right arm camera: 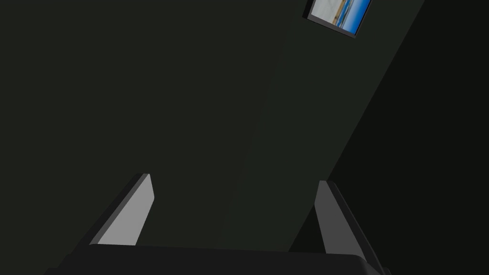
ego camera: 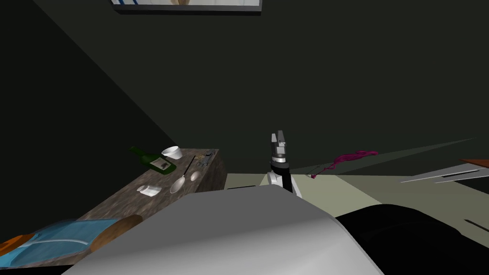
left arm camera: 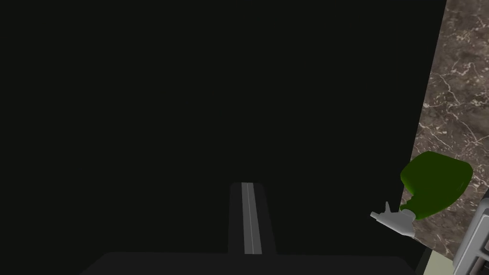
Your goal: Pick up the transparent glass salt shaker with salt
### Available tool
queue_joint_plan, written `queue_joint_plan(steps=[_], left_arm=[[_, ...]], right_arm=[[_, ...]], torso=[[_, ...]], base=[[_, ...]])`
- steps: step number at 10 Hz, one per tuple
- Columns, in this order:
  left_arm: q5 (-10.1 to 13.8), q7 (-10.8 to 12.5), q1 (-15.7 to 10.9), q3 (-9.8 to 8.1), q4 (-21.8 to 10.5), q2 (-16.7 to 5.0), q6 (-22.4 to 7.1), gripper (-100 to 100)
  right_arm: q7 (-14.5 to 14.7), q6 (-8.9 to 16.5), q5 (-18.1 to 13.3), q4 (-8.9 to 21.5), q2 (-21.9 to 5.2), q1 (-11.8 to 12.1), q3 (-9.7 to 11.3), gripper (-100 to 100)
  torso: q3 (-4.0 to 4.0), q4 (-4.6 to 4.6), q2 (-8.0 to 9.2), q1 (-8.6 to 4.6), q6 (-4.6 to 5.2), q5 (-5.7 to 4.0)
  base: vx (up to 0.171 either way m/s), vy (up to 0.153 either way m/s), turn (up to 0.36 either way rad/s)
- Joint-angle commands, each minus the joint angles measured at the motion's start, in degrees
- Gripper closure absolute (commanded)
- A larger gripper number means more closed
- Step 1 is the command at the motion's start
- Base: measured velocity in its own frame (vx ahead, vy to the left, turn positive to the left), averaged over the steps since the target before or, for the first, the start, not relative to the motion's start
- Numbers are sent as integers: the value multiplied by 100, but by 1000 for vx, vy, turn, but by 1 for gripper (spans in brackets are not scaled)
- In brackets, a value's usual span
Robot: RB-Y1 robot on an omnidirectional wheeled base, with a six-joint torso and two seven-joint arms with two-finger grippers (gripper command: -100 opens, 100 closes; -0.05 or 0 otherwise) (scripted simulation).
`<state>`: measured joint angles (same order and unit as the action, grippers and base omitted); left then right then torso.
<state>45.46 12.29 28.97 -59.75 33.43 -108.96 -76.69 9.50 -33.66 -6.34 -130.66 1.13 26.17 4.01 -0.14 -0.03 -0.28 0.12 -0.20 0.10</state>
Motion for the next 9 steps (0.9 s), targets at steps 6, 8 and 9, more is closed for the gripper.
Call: queue_joint_plan(steps=[6,8,9], left_arm=[[-23,52,-100,35,-158,375,24,-100],[-28,90,-157,44,-250,589,11,-100],[-60,90,-157,44,-236,589,11,-100]], right_arm=[[0,0,0,0,1,0,1,0],[0,0,0,0,0,0,0,0],[0,0,0,0,1,0,1,0]], torso=[[-10,-4,-17,-25,1,-4],[-6,-3,-9,-23,1,-8],[-7,-2,-12,-30,-1,-4]], base=[[35,-57,-12],[27,-68,-14],[52,-105,-5]])
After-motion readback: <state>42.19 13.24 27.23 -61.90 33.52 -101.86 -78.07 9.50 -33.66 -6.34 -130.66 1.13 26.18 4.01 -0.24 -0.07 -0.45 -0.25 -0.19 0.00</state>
